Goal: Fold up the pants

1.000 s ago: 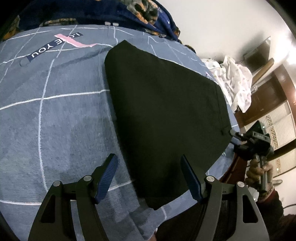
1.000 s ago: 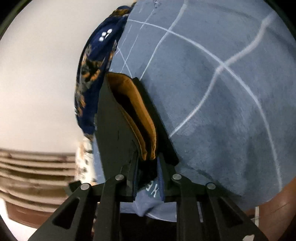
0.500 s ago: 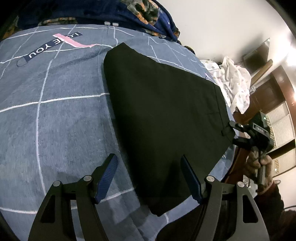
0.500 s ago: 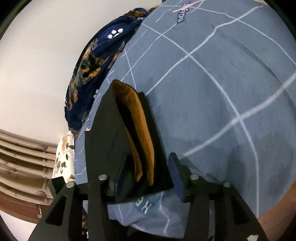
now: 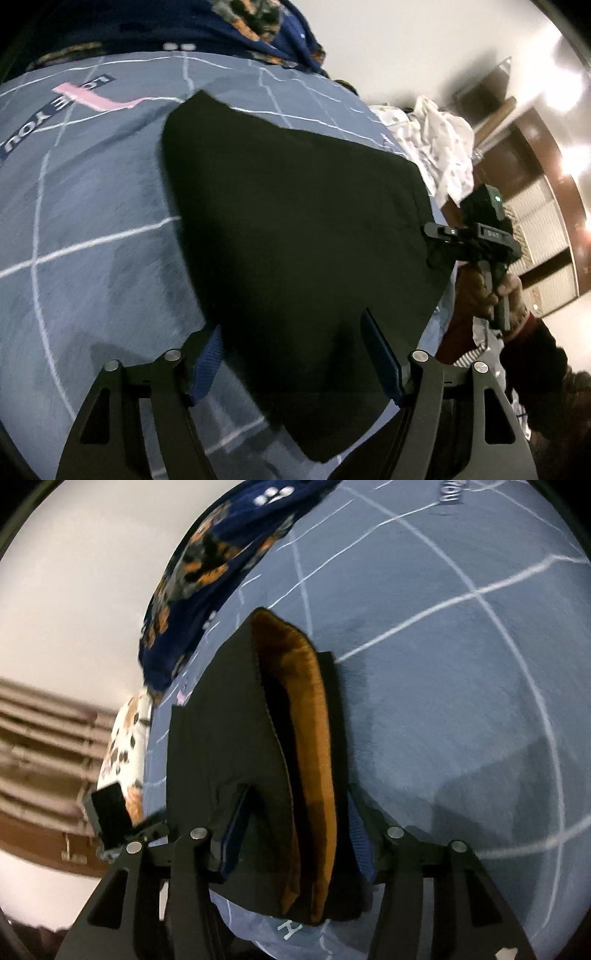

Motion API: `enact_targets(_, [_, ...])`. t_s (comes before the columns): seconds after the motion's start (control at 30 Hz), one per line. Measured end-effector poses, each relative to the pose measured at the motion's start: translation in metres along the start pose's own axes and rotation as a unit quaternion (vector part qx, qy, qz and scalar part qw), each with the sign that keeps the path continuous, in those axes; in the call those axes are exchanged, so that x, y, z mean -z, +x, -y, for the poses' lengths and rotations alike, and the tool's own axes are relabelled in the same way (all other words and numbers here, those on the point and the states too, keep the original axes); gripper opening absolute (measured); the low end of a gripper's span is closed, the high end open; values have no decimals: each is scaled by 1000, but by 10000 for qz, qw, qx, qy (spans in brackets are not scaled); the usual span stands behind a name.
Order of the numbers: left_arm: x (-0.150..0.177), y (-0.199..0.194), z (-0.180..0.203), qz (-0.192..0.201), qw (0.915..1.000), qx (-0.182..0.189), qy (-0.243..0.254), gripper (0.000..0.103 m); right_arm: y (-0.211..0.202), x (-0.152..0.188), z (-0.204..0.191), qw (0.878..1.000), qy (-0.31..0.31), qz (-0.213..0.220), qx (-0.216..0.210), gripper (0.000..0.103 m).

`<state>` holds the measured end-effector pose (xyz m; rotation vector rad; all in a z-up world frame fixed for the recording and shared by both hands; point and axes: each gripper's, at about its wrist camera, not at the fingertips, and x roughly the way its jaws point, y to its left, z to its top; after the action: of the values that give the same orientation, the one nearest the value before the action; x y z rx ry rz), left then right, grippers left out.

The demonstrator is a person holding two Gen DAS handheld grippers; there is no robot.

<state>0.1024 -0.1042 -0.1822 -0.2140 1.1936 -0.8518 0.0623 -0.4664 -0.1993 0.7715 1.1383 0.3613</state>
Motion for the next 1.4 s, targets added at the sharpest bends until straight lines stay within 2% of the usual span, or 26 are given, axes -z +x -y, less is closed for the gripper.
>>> enact_targets(0.17, [-11, 7, 0, -75, 9997, 177, 121, 76, 8, -6, -1, 9988, -264, -252, -320, 51])
enact_targets(0.33, [-25, 17, 2, -167, 9991, 297, 258, 82, 22, -15, -11, 9962, -603, -498, -389, 51])
enact_targets(0.43, [-28, 21, 10, -253, 9984, 288, 416, 96, 29, -22, -11, 9953, -595, -564, -510, 52])
enact_targets(0.47, [-28, 23, 13, -278, 9981, 257, 482, 99, 31, -23, -11, 9953, -583, -563, -530, 52])
enact_targets(0.57, [-25, 27, 25, -254, 9963, -145, 808, 99, 31, -20, -12, 9953, -683, -480, -484, 51])
enact_targets(0.63, [-18, 32, 36, -180, 9923, -526, 1109, 98, 31, -16, -13, 9957, -781, -365, -343, 41])
enact_targets(0.7, [-12, 34, 43, -106, 9866, -892, 1362, 90, 29, -12, -10, 9962, -747, -281, -353, 38])
enact_targets(0.73, [-9, 33, 46, -46, 9820, -1166, 1482, 79, 29, -12, -10, 9963, -741, -242, -354, 36])
enact_targets(0.77, [-9, 31, 44, -18, 9818, -1236, 1440, 71, 29, -11, -9, 9964, -745, -198, -355, 36])
enact_targets(0.87, [-13, 21, 30, 10, 9876, -1160, 1061, 54, 28, -7, -7, 9966, -716, -75, -411, 35])
enact_targets(1.13, [-14, 20, 32, 10, 9872, -1269, 970, 52, 27, -2, -5, 9965, -704, 95, -440, 35])
enact_targets(1.4, [-17, 27, 40, 61, 9826, -1511, 1078, 52, 28, 0, -8, 9966, -715, 185, -357, 35])
